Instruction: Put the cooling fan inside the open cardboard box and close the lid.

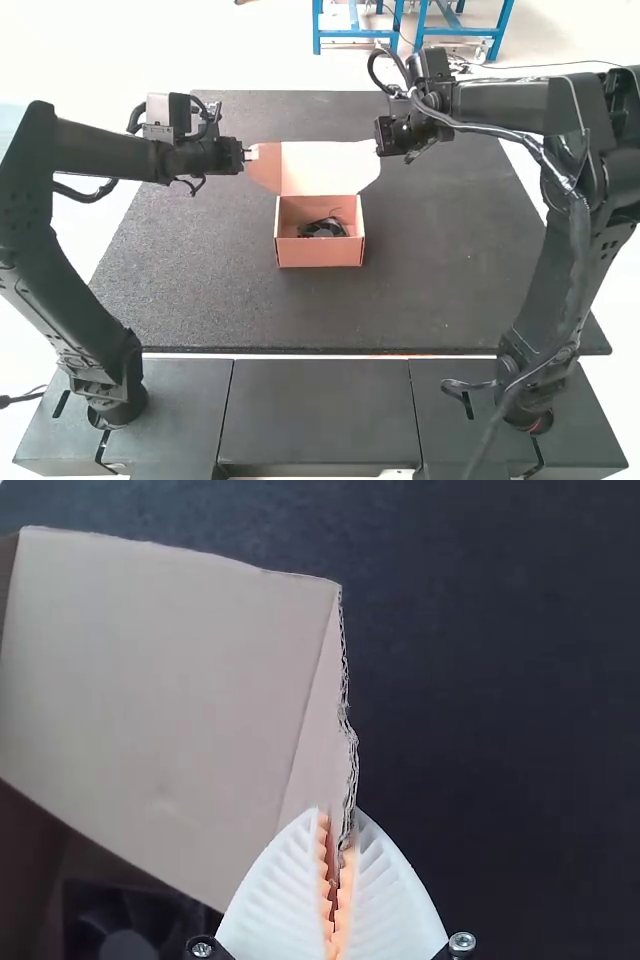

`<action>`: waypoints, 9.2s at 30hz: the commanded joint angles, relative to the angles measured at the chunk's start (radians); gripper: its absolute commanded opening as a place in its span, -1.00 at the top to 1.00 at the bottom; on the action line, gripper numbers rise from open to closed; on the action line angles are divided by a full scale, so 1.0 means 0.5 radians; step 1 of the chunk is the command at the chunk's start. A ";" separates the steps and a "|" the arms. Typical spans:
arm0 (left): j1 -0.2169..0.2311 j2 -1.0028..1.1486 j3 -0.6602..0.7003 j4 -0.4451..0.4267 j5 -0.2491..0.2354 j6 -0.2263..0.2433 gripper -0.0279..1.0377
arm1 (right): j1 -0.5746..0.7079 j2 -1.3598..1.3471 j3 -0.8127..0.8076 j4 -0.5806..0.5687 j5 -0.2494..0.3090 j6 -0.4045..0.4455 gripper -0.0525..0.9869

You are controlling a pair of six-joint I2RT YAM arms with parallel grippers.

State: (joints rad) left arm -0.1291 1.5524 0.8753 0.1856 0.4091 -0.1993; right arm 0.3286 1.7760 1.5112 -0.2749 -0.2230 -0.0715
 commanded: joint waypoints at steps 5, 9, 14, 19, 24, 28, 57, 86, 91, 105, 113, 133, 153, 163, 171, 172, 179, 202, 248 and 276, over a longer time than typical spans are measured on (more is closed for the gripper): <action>0.004 0.083 0.050 0.058 0.081 -0.003 0.57 | -0.031 -0.097 -0.007 0.019 -0.039 -0.023 0.92; 0.010 0.110 0.050 0.101 0.093 -0.003 0.67 | -0.031 -0.097 -0.007 0.019 -0.057 -0.023 0.92; 0.013 0.113 0.047 0.157 0.170 -0.022 0.89 | -0.028 -0.097 -0.007 0.019 -0.069 -0.023 0.92; 0.007 0.110 0.050 0.153 0.176 -0.022 0.90 | -0.028 -0.097 -0.013 0.019 -0.073 -0.020 0.92; 0.001 0.095 0.072 0.138 0.170 -0.046 0.50 | -0.028 -0.097 -0.028 0.016 -0.097 -0.023 0.92; 0.001 0.086 0.096 0.123 0.163 -0.046 -0.30 | -0.025 -0.097 -0.043 0.013 -0.103 -0.020 0.92; 0.050 0.101 0.078 0.153 0.047 -0.003 -0.42 | -0.022 -0.097 -0.093 0.028 -0.143 -0.010 0.92; -0.024 0.178 0.161 0.212 0.093 -0.062 0.01 | -0.013 -0.097 -0.185 0.053 -0.192 -0.013 0.92; -0.024 0.178 0.194 0.190 0.090 -0.058 0.00 | -0.010 -0.097 -0.181 0.053 -0.192 -0.010 0.92; 0.086 0.175 0.219 0.123 0.087 -0.034 0.53 | 0.005 -0.097 -0.197 0.050 -0.198 -0.004 0.91; 0.083 0.175 0.219 0.107 0.090 -0.028 0.80 | 0.018 -0.097 -0.197 0.050 -0.195 0.005 0.91; -0.009 0.003 0.342 -0.064 0.133 -0.101 0.90 | 0.021 -0.113 -0.059 0.013 -0.223 0.079 0.92; -0.276 -0.285 0.087 -0.255 0.124 -0.101 0.90 | 0.334 -0.377 -0.313 -0.076 -0.254 0.158 0.92; -0.303 -0.503 -0.143 -0.331 0.133 -0.065 0.90 | 0.407 -0.481 -0.510 -0.055 -0.250 0.207 0.92; -0.294 -0.654 -0.223 -0.500 0.173 0.030 0.90 | 0.444 -0.533 -0.599 -0.055 -0.254 0.235 0.92; -0.291 -0.675 -0.244 -0.500 0.176 0.030 0.90 | 0.450 -0.539 -0.611 -0.052 -0.250 0.235 0.92; -0.303 -0.773 -0.364 -0.525 0.188 0.034 0.90 | 0.490 -0.594 -0.697 -0.030 -0.250 0.269 0.92; -0.368 -1.019 -0.729 -0.528 0.200 0.089 0.90 | 0.490 -0.751 -1.056 0.172 -0.250 0.333 0.92; -0.386 -1.052 -1.116 0.009 0.041 0.236 -0.31 | 0.490 -0.736 -1.488 0.838 0.019 0.355 -0.27; -0.260 -0.577 -0.128 0.101 0.246 -0.089 -0.52 | 0.481 -1.368 -1.246 0.050 -0.290 0.207 -0.85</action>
State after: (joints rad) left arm -0.2359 1.1786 0.7948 0.2131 0.5282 -0.2245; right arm 0.5682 1.1397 0.8326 -0.2298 -0.3069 0.0483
